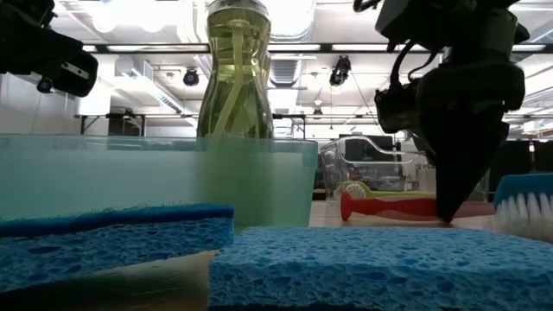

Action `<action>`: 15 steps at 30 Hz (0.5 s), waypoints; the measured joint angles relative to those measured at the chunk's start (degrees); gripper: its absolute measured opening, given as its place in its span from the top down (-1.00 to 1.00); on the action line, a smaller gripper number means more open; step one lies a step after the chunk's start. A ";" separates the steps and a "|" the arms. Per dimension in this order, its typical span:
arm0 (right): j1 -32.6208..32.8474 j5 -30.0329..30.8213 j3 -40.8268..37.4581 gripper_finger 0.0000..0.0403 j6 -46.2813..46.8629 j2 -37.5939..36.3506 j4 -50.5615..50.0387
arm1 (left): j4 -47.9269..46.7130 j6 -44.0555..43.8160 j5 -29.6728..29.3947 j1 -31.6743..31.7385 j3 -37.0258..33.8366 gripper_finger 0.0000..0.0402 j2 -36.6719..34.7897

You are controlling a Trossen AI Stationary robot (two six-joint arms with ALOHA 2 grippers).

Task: Pick & Place Kitchen Sink Supplies
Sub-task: Put the red dish brush into the right transparent bin

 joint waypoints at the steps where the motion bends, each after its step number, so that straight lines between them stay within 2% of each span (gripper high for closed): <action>1: 0.04 -0.06 0.23 0.67 -0.19 0.00 0.02 | -0.01 0.01 0.01 0.00 0.00 1.00 0.00; 4: 0.05 -0.22 1.16 0.75 -1.34 -0.02 -0.19 | -0.02 -0.02 0.01 0.01 -0.02 1.00 0.00; 8: -0.04 0.07 3.28 0.71 -2.97 -0.07 -2.36 | -0.02 0.00 0.01 0.01 0.01 1.00 0.00; 15: -0.08 -0.18 9.30 0.68 -5.84 -0.26 -13.31 | -0.02 0.00 0.00 0.01 -0.01 1.00 0.00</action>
